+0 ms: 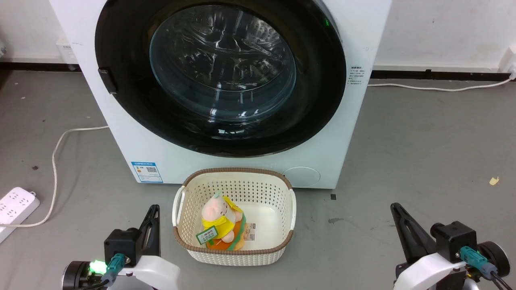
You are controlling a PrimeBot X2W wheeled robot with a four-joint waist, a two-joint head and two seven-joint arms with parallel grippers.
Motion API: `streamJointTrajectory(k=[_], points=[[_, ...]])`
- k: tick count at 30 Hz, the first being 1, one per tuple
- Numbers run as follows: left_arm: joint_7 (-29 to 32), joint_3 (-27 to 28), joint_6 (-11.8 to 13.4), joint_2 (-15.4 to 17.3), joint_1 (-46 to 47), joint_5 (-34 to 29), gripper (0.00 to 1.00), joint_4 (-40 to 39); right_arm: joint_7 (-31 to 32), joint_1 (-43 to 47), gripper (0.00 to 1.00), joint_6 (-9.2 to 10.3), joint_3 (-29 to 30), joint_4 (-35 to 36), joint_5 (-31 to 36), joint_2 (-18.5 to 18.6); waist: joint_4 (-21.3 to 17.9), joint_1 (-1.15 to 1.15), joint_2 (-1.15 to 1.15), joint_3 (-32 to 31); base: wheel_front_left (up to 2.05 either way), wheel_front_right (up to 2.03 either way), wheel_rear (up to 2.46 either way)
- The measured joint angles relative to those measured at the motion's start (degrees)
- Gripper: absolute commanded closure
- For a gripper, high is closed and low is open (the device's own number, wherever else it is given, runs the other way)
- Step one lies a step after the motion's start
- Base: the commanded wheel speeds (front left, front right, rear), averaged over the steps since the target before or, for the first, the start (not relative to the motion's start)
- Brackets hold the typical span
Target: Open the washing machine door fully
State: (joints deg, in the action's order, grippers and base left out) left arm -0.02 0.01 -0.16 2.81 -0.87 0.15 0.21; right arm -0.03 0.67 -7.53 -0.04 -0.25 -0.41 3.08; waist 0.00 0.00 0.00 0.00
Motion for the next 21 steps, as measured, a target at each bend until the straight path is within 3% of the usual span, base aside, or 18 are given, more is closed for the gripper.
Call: streamJointTrajectory(k=[12,13,21], points=[[0.0,0.03,0.0,0.0,0.0,0.0,1.0,0.0,0.0,0.0,1.0,0.0,-0.03,0.0,0.04,0.0,0.0,0.0,0.0,0.0,0.0,0.0,0.0],[0.0,0.0,0.0,0.0,0.0,0.0,0.0,0.0,0.0,0.0,0.0,0.0,0.0,0.0,0.04,0.0,0.0,0.0,0.0,0.0,0.0,0.0,0.0],[-0.02,-0.02,0.0,-0.01,-0.04,0.01,0.0,0.08,-0.07,0.03,0.0,0.0,-0.13,-0.05,-0.1,0.0,-0.02,0.0,0.0,-0.06,0.0,0.0,0.0]])
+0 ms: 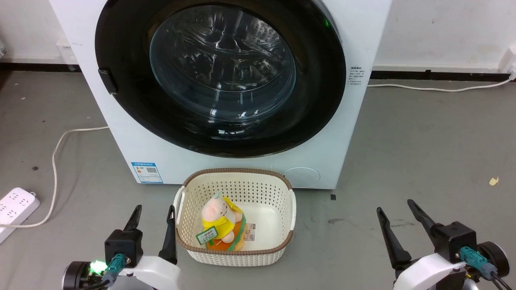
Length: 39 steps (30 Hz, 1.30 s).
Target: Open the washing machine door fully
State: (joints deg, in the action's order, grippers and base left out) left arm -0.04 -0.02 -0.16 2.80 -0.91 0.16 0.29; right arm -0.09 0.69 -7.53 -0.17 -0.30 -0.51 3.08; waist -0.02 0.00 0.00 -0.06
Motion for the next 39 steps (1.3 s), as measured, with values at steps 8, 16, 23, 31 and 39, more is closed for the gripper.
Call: streamJointTrajectory(k=[8,16,23,31,39], points=[[-0.73,-0.6,0.0,0.0,0.0,0.02,0.0,0.16,-0.65,0.01,0.0,0.0,0.16,0.01,-0.57,0.0,-0.03,0.0,0.0,-0.15,0.0,0.0,0.0],[-1.65,-1.03,0.01,0.0,0.0,0.07,0.0,0.36,-1.64,0.02,0.0,0.0,0.19,0.1,-1.11,0.0,-0.01,0.0,0.0,-0.22,0.0,0.0,0.0],[-2.61,-1.45,0.07,0.0,0.0,0.51,0.0,0.56,-2.61,0.01,0.0,0.0,0.1,-0.02,-2.77,0.0,0.12,0.0,0.0,0.03,0.0,0.0,0.0],[-3.58,-2.26,0.08,0.0,0.15,0.54,0.0,0.55,-3.57,-1.66,0.0,0.0,-0.23,-0.43,-6.2,0.79,0.4,0.0,0.0,1.75,0.0,0.0,0.0],[-4.56,-3.07,0.22,0.0,1.93,0.62,0.0,0.46,-4.08,-6.0,0.0,0.0,-0.03,-1.03,-12.21,2.6,1.03,0.0,0.0,4.23,0.0,0.0,0.0]])
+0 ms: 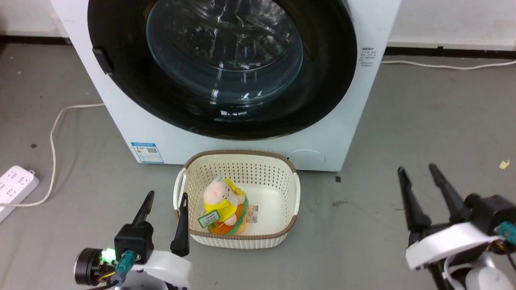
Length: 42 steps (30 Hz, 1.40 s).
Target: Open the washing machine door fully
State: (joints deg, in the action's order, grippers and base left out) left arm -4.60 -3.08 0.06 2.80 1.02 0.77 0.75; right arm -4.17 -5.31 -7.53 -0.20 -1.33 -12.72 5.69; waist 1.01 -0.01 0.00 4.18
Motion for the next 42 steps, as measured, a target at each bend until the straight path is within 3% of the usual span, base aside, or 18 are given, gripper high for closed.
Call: streamJointTrajectory(k=[13,14,15,16,23,34,42], points=[[-1.48,-1.51,0.02,0.0,1.68,0.51,0.0,0.0,3.27,-8.83,0.0,0.0,2.93,-3.19,-12.91,1.12,1.42,0.0,0.0,3.34,0.0,0.0,0.0],[-1.58,-1.55,0.03,0.0,1.69,0.51,0.0,-0.01,3.7,-9.59,0.52,0.0,3.21,-3.55,-13.84,1.12,1.48,0.0,0.0,3.55,0.0,0.0,0.0],[-1.61,-1.6,0.03,0.0,1.7,0.52,0.0,-0.05,4.09,-10.39,0.84,0.0,3.47,-3.87,-14.69,1.13,1.54,0.0,0.0,3.8,0.0,0.0,0.0],[-1.79,-1.68,0.03,0.0,1.77,0.52,0.0,-0.08,4.19,-11.17,1.0,0.01,3.72,-4.16,-15.4,1.15,1.62,0.0,0.0,4.07,0.0,0.0,0.0],[-2.59,-2.24,0.34,0.0,2.96,0.94,0.0,-0.27,7.6,-17.48,1.0,0.02,7.61,-9.09,-24.31,-0.04,2.55,0.0,0.0,5.9,0.0,0.0,0.0],[-4.0,-3.6,0.62,0.0,4.47,1.34,0.0,-0.45,12.22,-29.47,1.0,0.02,11.87,-19.38,-31.95,0.14,3.71,0.0,0.0,8.77,0.0,0.0,0.0],[-4.91,-4.12,0.8,0.0,6.14,1.44,0.0,-0.58,18.2,-39.99,1.0,0.1,14.04,-28.26,-37.05,2.65,4.66,0.0,0.0,11.09,0.0,0.0,0.0]])
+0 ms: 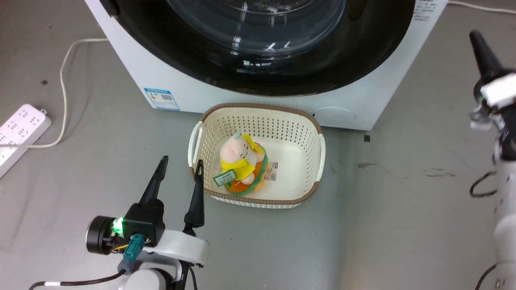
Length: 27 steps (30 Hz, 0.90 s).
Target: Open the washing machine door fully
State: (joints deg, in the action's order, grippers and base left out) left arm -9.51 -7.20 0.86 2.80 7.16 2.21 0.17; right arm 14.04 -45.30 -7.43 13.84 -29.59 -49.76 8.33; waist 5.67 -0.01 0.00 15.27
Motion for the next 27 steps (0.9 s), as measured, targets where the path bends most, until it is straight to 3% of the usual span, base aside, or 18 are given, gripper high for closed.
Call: streamJointTrajectory(k=[27], points=[[-3.24,-3.64,1.24,0.01,4.85,0.87,0.0,-0.07,17.36,-28.03,1.0,0.01,2.44,-24.63,-11.99,6.41,4.33,0.0,0.0,8.6,0.0,0.0,0.0]])
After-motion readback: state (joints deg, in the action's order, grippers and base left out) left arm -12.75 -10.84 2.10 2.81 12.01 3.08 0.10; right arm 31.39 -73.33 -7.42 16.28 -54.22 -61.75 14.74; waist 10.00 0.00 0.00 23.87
